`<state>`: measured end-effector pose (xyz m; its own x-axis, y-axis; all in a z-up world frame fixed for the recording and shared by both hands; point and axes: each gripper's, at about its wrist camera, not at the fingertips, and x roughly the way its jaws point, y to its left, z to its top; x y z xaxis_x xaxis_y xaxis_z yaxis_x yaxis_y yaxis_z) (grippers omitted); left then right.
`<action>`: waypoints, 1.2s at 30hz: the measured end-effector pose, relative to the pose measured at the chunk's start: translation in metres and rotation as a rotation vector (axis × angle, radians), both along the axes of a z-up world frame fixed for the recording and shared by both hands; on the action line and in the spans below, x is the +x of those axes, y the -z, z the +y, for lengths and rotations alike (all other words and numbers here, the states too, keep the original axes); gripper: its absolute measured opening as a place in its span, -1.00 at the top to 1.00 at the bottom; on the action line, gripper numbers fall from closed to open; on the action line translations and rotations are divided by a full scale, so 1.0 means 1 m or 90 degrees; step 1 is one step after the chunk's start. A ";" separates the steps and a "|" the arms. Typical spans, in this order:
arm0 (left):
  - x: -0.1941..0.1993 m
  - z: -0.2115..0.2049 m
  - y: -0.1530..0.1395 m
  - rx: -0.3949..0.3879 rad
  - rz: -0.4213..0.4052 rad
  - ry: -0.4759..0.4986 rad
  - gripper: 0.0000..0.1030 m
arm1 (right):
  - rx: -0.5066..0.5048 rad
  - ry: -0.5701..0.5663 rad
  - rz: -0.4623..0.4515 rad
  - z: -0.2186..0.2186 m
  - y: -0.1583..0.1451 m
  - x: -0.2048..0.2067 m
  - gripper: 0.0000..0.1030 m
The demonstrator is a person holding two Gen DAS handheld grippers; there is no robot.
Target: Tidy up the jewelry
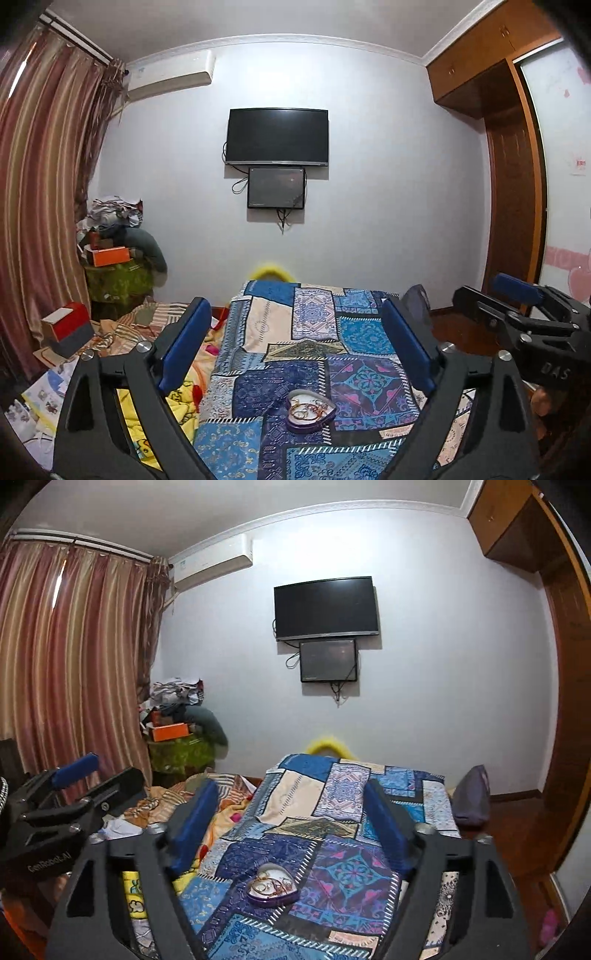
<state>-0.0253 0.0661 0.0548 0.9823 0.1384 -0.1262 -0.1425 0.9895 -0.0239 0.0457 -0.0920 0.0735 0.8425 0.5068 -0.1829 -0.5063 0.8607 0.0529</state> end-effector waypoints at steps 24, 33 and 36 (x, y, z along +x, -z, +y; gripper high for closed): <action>-0.010 -0.006 0.008 -0.006 0.012 -0.004 -0.96 | -0.007 0.003 0.028 -0.013 0.011 -0.017 -0.87; -0.008 -0.006 0.009 -0.009 0.018 -0.008 -0.99 | -0.006 0.005 0.034 -0.014 0.009 -0.017 -0.87; -0.007 -0.006 0.010 -0.009 0.019 -0.011 -0.99 | -0.004 0.005 0.035 -0.015 0.008 -0.017 -0.87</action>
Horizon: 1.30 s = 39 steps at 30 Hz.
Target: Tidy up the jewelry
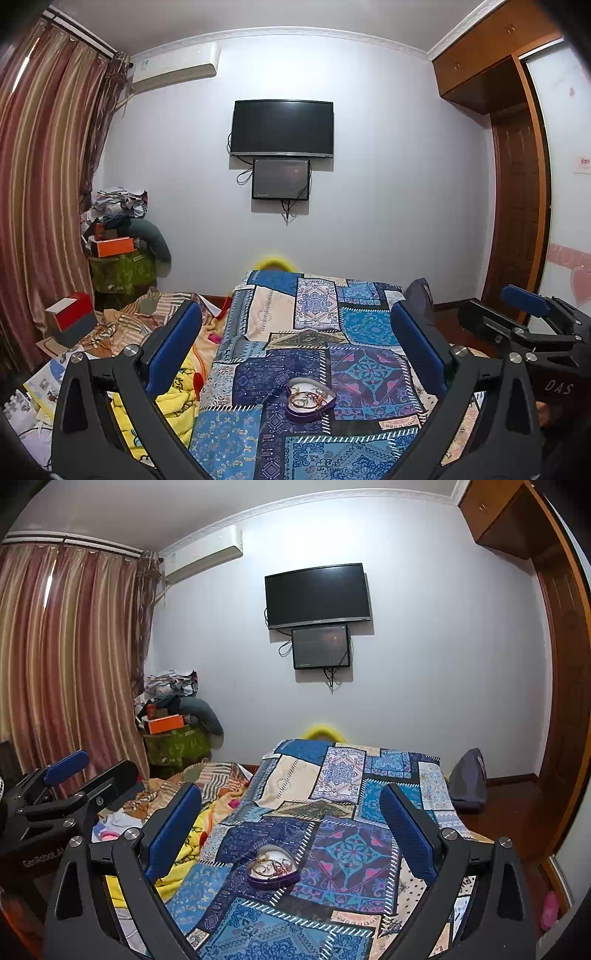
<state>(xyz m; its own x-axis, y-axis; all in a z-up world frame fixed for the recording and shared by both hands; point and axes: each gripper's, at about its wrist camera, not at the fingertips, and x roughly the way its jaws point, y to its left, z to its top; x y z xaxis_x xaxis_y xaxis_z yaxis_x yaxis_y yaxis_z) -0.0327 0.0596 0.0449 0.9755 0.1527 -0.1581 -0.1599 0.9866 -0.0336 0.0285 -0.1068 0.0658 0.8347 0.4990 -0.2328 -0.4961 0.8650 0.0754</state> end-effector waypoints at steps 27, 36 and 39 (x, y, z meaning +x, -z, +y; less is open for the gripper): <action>0.007 0.003 0.005 -0.009 0.009 -0.010 -0.99 | 0.005 0.000 0.007 -0.001 -0.002 0.003 -0.87; 0.009 0.005 0.007 -0.019 0.015 0.008 -0.99 | 0.005 0.002 0.007 -0.002 -0.003 0.003 -0.87; 0.010 0.005 0.008 -0.018 0.018 0.013 -0.99 | 0.005 0.003 0.007 -0.002 -0.003 0.004 -0.87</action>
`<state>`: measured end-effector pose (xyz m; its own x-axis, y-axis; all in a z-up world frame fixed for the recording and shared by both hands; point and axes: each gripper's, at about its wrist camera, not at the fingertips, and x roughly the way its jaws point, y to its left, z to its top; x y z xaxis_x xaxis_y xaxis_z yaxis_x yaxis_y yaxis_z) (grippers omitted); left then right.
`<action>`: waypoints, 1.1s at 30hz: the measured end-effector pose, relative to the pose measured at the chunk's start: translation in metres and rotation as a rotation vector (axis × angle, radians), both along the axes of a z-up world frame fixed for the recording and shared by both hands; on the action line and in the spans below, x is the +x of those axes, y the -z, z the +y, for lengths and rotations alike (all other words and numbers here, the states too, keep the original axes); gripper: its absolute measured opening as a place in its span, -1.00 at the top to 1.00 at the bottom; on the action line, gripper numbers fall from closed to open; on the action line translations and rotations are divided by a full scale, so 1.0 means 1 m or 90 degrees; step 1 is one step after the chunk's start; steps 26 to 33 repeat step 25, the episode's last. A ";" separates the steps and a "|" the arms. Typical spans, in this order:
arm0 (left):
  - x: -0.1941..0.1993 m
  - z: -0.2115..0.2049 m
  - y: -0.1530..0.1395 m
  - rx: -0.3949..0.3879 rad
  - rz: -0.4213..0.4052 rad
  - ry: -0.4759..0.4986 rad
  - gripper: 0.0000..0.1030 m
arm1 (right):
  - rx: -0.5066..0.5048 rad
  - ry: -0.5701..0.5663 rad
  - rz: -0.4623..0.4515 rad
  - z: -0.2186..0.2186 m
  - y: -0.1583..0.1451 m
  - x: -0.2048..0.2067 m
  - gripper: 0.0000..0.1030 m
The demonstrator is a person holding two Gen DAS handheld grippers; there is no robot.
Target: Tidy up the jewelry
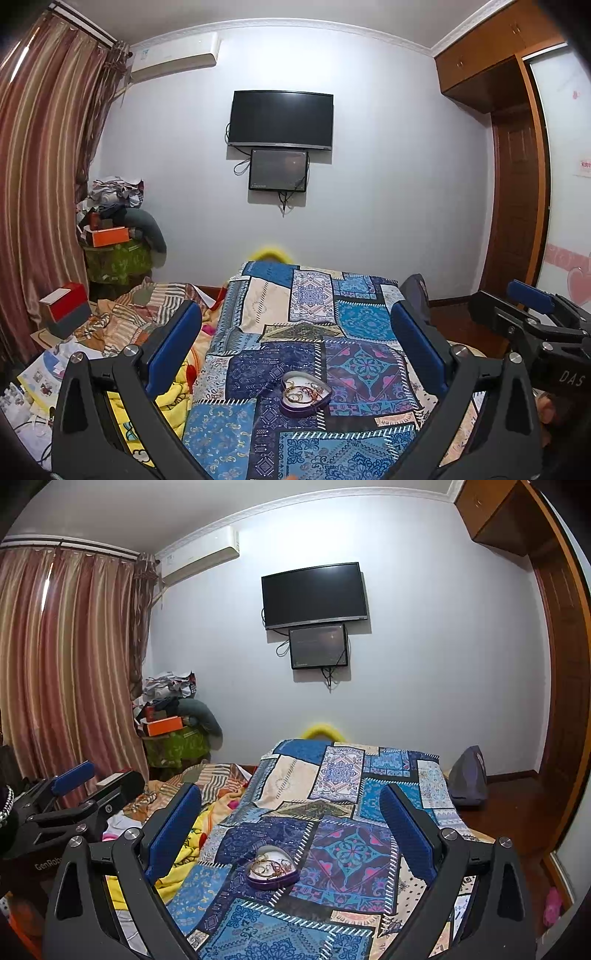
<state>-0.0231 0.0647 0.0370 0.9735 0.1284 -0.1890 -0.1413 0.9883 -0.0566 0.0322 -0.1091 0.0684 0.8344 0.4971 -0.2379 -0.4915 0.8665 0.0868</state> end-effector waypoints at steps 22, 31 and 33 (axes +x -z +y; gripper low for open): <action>-0.001 0.002 0.002 -0.002 0.001 -0.006 -0.99 | -0.005 0.001 -0.001 -0.001 0.000 0.003 -0.87; -0.001 0.003 0.002 -0.002 0.002 -0.006 -0.99 | -0.007 0.000 0.000 0.000 0.000 0.003 -0.87; -0.001 0.003 0.002 -0.002 0.002 -0.006 -0.99 | -0.007 0.000 0.000 0.000 0.000 0.003 -0.87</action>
